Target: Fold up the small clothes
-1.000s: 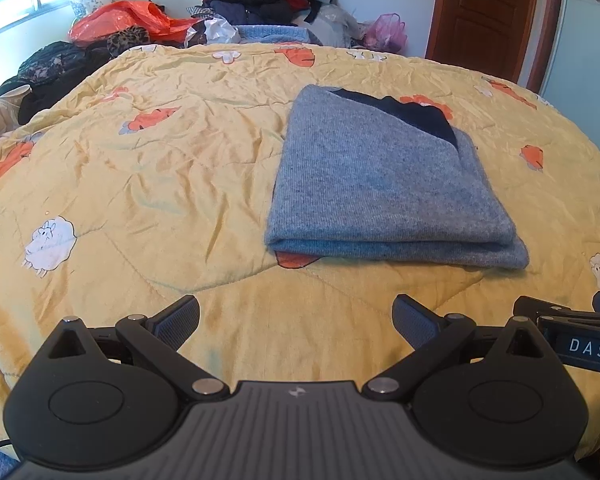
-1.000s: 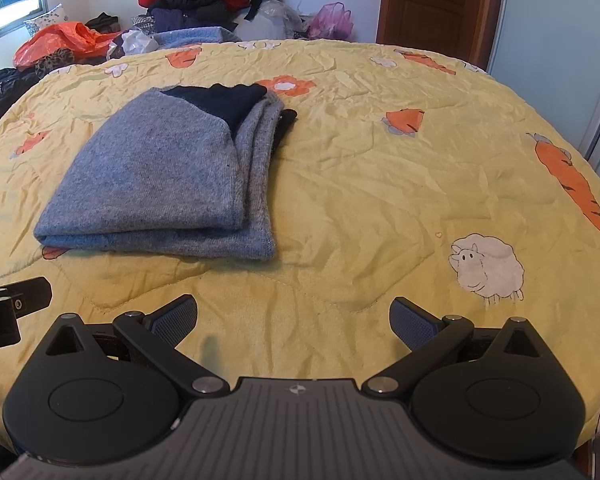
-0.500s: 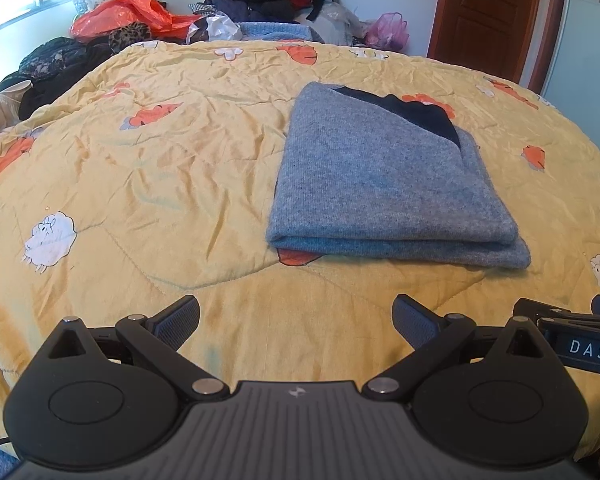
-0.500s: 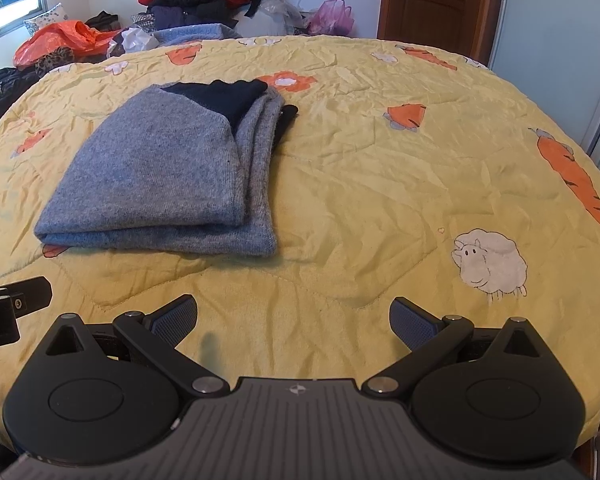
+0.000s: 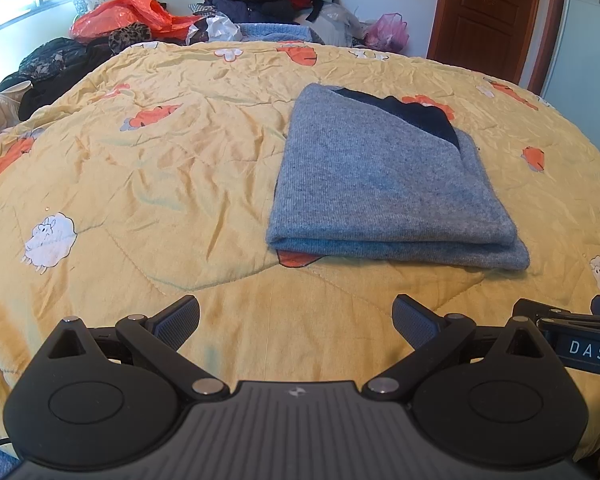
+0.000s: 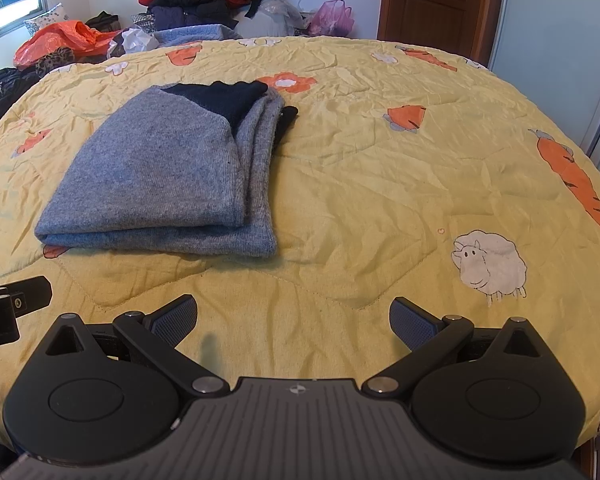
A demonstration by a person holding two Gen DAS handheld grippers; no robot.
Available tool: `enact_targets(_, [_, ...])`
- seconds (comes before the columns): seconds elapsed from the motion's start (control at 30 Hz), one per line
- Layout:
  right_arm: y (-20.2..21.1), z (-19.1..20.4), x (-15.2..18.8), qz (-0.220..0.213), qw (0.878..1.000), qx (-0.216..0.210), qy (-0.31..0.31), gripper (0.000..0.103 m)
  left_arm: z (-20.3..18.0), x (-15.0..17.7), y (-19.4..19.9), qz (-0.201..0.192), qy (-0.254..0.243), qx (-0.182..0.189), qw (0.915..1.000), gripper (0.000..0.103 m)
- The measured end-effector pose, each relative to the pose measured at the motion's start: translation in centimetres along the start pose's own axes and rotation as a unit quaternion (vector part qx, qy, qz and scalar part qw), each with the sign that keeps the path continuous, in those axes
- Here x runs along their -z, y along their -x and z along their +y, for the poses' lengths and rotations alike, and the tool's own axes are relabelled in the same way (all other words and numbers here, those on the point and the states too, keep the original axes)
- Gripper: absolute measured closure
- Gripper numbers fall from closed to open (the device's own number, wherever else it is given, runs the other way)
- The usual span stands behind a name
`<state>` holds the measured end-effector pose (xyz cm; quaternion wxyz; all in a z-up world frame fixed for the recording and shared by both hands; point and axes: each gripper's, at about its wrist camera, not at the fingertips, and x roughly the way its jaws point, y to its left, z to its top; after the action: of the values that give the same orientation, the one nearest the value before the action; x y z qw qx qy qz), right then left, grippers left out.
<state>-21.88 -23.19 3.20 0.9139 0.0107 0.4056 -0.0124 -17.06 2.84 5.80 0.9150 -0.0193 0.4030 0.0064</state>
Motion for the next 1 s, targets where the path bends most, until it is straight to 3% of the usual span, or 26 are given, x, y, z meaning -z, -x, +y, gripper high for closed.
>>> enact_targets(0.7, [0.0,0.1,-0.1,0.001,1.0,-0.001,-0.001,0.001,0.1,-0.3,-0.2,0.008,0.008,0.007,0.9999,0.0])
enact_targets(1.0, [0.1,0.2,0.0,0.001,1.0,-0.002,-0.003,0.001,-0.1,-0.2,1.0,-0.033,0.0,0.026,0.9991,0.001])
